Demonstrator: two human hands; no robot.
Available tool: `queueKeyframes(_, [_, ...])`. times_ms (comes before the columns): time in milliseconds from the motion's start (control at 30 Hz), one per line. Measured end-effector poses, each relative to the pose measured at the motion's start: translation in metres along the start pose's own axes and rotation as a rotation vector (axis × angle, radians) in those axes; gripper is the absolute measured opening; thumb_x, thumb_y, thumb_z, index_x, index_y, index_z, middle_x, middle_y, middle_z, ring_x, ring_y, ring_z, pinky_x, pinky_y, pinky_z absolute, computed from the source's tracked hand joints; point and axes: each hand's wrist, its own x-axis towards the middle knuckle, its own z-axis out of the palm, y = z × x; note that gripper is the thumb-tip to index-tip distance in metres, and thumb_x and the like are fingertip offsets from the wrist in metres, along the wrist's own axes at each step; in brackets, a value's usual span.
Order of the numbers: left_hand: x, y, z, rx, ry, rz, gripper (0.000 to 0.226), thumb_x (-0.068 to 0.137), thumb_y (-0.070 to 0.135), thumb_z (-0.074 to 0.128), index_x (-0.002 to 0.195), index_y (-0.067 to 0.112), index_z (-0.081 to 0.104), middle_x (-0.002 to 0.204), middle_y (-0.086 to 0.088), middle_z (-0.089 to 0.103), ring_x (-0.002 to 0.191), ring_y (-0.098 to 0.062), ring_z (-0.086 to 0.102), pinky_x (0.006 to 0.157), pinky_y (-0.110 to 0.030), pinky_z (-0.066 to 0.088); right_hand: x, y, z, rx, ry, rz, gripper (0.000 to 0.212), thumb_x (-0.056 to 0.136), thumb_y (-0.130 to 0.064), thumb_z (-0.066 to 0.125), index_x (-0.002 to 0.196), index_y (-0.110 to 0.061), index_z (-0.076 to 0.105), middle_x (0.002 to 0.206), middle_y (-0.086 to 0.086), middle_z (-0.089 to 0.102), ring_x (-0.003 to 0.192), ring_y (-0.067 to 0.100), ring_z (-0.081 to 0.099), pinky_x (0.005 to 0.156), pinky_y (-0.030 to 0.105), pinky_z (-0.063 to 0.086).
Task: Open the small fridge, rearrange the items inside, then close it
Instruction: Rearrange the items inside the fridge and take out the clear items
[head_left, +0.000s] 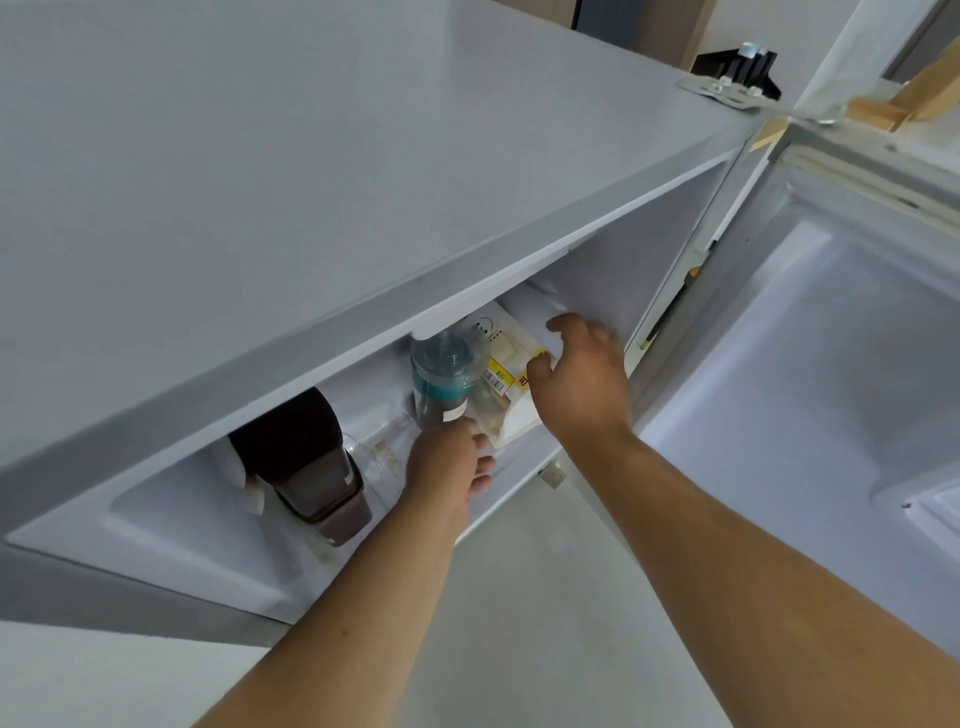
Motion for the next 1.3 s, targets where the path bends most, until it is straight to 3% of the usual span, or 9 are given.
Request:
queueKeyframes(67, [-0.002, 0.003, -0.014, -0.01, 0.191, 0.204, 0.022, 0.102, 0.019, 0.046, 0.106, 0.013, 0.066, 0.084, 0.0, 0.074, 0.069, -0.016, 0.07, 0.059, -0.028, 0.059, -0.006, -0.009, -0.006, 0.076, 0.032, -0.008, 0.031, 0.095, -0.022, 0.058, 0.126, -0.023, 0.063, 0.121, 0.002, 0.063, 0.1, 0.021, 0.061, 0.075, 0.028, 0.048])
queueKeyframes(133, [-0.004, 0.01, -0.02, 0.059, 0.369, 0.419, 0.025, 0.096, 0.027, 0.05, 0.108, 0.013, 0.068, 0.095, -0.003, 0.074, 0.087, -0.024, 0.073, 0.081, -0.042, 0.063, -0.003, -0.019, -0.007, 0.256, -0.072, 0.141, 0.026, 0.098, -0.024, 0.055, 0.121, -0.026, 0.066, 0.115, -0.001, 0.068, 0.087, 0.017, 0.066, 0.064, 0.024, 0.051])
queueKeyframes(233, [-0.006, 0.023, -0.018, 0.036, 0.449, 0.55, 0.015, 0.095, 0.036, 0.059, 0.106, 0.027, 0.064, 0.102, 0.008, 0.069, 0.097, -0.024, 0.071, 0.089, -0.046, 0.059, 0.003, -0.032, -0.003, 0.5, -0.238, 0.378, 0.022, 0.097, -0.019, 0.058, 0.116, -0.022, 0.069, 0.115, 0.005, 0.071, 0.069, 0.023, 0.073, 0.06, 0.037, 0.065])
queueKeyframes(467, [0.011, 0.039, -0.011, 0.016, 0.425, 0.524, 0.029, 0.088, 0.061, 0.064, 0.111, 0.044, 0.059, 0.117, 0.007, 0.067, 0.105, -0.025, 0.069, 0.092, -0.05, 0.059, 0.014, -0.048, 0.012, 0.625, -0.352, 0.558, 0.022, 0.097, -0.017, 0.067, 0.118, -0.023, 0.067, 0.101, 0.01, 0.072, 0.062, 0.026, 0.076, 0.056, 0.032, 0.064])
queueKeyframes(567, [0.014, 0.04, -0.008, 0.003, 0.408, 0.537, 0.024, 0.087, 0.052, 0.066, 0.106, 0.039, 0.068, 0.1, 0.016, 0.065, 0.103, -0.024, 0.069, 0.091, -0.048, 0.06, 0.016, -0.05, 0.017, 0.615, -0.354, 0.564, 0.015, 0.098, -0.014, 0.063, 0.109, -0.023, 0.069, 0.096, 0.01, 0.073, 0.066, 0.028, 0.076, 0.063, 0.039, 0.066])
queueKeyframes(700, [0.011, 0.042, -0.008, -0.006, 0.387, 0.536, 0.009, 0.078, 0.041, 0.062, 0.075, 0.043, 0.07, 0.092, 0.016, 0.07, 0.095, -0.026, 0.073, 0.089, -0.047, 0.061, 0.013, -0.051, 0.019, 0.644, -0.338, 0.555, 0.018, 0.098, -0.007, 0.06, 0.1, -0.02, 0.072, 0.091, 0.007, 0.072, 0.065, 0.028, 0.076, 0.063, 0.041, 0.066])
queueKeyframes(900, [-0.007, 0.026, -0.016, -0.134, 0.337, 0.528, 0.015, 0.08, 0.019, 0.066, 0.088, 0.031, 0.071, 0.091, -0.007, 0.077, 0.06, -0.015, 0.072, 0.057, -0.029, 0.061, -0.011, -0.041, 0.012, 0.72, -0.294, 0.517, 0.017, 0.09, 0.0, 0.058, 0.092, -0.01, 0.072, 0.071, 0.011, 0.071, 0.047, 0.018, 0.069, 0.046, 0.027, 0.056])
queueKeyframes(1033, [-0.021, -0.01, -0.025, -0.126, 0.28, 0.51, 0.017, 0.089, 0.011, 0.067, 0.096, 0.026, 0.07, 0.08, 0.003, 0.078, 0.06, -0.009, 0.068, 0.064, -0.028, 0.059, -0.043, -0.019, 0.012, 0.737, -0.299, 0.558, 0.013, 0.091, -0.004, 0.062, 0.092, -0.012, 0.073, 0.077, 0.011, 0.071, 0.049, 0.02, 0.068, 0.049, 0.031, 0.057])
queueKeyframes(1300, [-0.006, -0.071, -0.034, 0.006, 0.322, 0.424, 0.012, 0.094, 0.018, 0.072, 0.094, 0.03, 0.068, 0.097, 0.006, 0.076, 0.074, -0.013, 0.076, 0.075, -0.034, 0.064, -0.077, 0.025, 0.041, 0.583, -0.344, 0.653, 0.01, 0.097, -0.013, 0.063, 0.094, -0.017, 0.073, 0.082, 0.01, 0.074, 0.05, 0.017, 0.07, 0.054, 0.032, 0.062])
